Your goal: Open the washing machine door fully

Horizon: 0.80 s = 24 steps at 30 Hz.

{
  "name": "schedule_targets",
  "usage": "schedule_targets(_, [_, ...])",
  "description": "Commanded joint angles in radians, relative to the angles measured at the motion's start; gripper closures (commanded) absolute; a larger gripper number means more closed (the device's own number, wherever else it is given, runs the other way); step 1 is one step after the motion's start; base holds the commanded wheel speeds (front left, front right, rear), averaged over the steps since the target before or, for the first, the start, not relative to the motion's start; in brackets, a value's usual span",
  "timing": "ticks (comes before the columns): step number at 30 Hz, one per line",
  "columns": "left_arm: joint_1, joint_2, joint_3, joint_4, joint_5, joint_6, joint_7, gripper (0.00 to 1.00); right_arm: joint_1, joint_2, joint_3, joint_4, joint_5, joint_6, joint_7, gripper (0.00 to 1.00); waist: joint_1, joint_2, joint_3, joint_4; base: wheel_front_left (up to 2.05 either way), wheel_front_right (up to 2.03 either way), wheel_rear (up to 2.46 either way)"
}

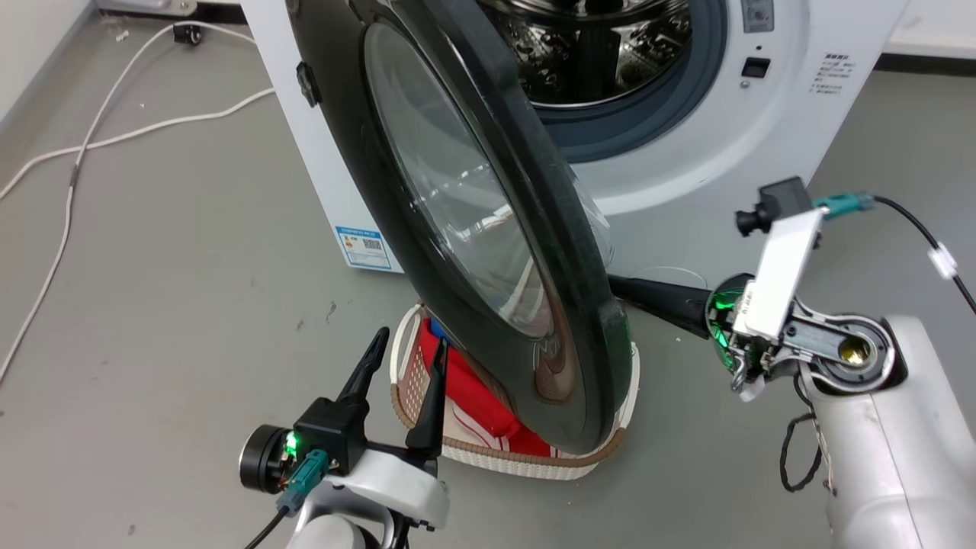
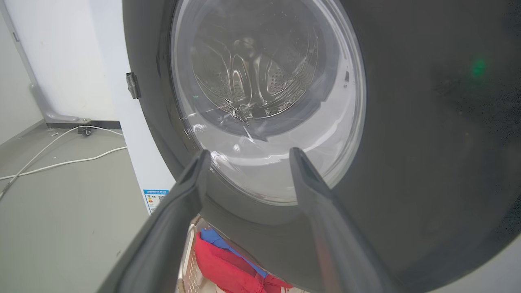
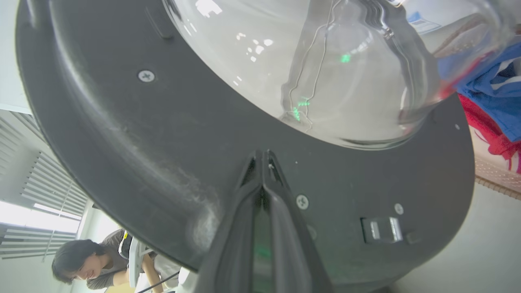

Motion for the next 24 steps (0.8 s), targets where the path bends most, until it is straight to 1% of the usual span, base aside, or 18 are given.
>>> schedule_targets(1, [0.013, 0.0, 0.0, 0.004, -0.004, 0.002, -0.003, 0.0, 0.03, 0.005, -0.015, -0.014, 0.005, 0.003, -0.026, 1.0, 0.0001, 0.0, -0.013, -0.005, 0.0, 0.0, 0.0])
schedule_targets(9, [0.043, 0.001, 0.017, 0.025, 0.003, -0.013, -0.003, 0.0, 0.17, 0.008, -0.101, -0.077, 0.093, 0.003, -0.16, 1.0, 0.0001, 0.0, -0.061, -0.05, 0.0, 0.0, 0.0])
schedule_targets(12, [0.05, 0.001, 0.025, 0.031, 0.007, -0.017, -0.003, 0.0, 0.233, 0.008, -0.135, -0.115, 0.084, 0.003, -0.214, 1.0, 0.0001, 0.0, -0.07, -0.071, 0.0, 0.0, 0.0])
schedule_targets(13, [0.052, 0.002, 0.028, 0.033, 0.007, -0.018, -0.003, 0.0, 0.254, 0.008, -0.147, -0.126, 0.089, 0.003, -0.227, 0.97, 0.0001, 0.0, -0.072, -0.078, 0.0, 0.0, 0.0])
schedule_targets(14, [0.053, 0.003, 0.033, 0.035, 0.008, -0.016, -0.003, 0.0, 0.274, 0.008, -0.16, -0.138, 0.094, 0.003, -0.243, 0.67, 0.0001, 0.0, -0.074, -0.085, 0.0, 0.0, 0.0])
schedule_targets(15, [0.055, 0.003, 0.037, 0.036, 0.008, -0.016, -0.003, 0.0, 0.295, 0.008, -0.171, -0.154, 0.091, 0.003, -0.259, 0.25, 0.0001, 0.0, -0.077, -0.093, 0.0, 0.0, 0.0])
schedule_targets(16, [0.057, 0.004, 0.041, 0.037, 0.008, -0.017, -0.003, 0.0, 0.317, 0.008, -0.179, -0.166, 0.091, 0.003, -0.269, 0.0, 0.0001, 0.0, -0.08, -0.1, 0.0, 0.0, 0.0])
schedule_targets(18, [0.065, 0.005, 0.05, 0.039, 0.007, -0.015, -0.003, 0.0, 0.359, 0.008, -0.194, -0.196, 0.098, 0.003, -0.297, 0.0, 0.0001, 0.0, -0.086, -0.113, 0.0, 0.0, 0.0])
schedule_targets(21, [0.072, 0.005, 0.062, 0.04, 0.004, -0.016, -0.003, 0.0, 0.419, 0.008, -0.205, -0.262, 0.064, 0.003, -0.364, 0.0, 0.0001, 0.0, -0.09, -0.128, 0.0, 0.0, 0.0])
schedule_targets(22, [0.074, 0.006, 0.067, 0.04, 0.003, -0.015, -0.003, 0.0, 0.438, 0.008, -0.204, -0.293, 0.032, 0.003, -0.392, 0.0, 0.0001, 0.0, -0.09, -0.133, 0.0, 0.0, 0.0])
schedule_targets(24, [0.078, 0.007, 0.074, 0.04, 0.001, -0.015, -0.003, 0.0, 0.477, -0.008, -0.201, -0.357, -0.073, 0.003, -0.479, 0.0, 0.0001, 0.0, -0.092, -0.14, 0.0, 0.0, 0.0])
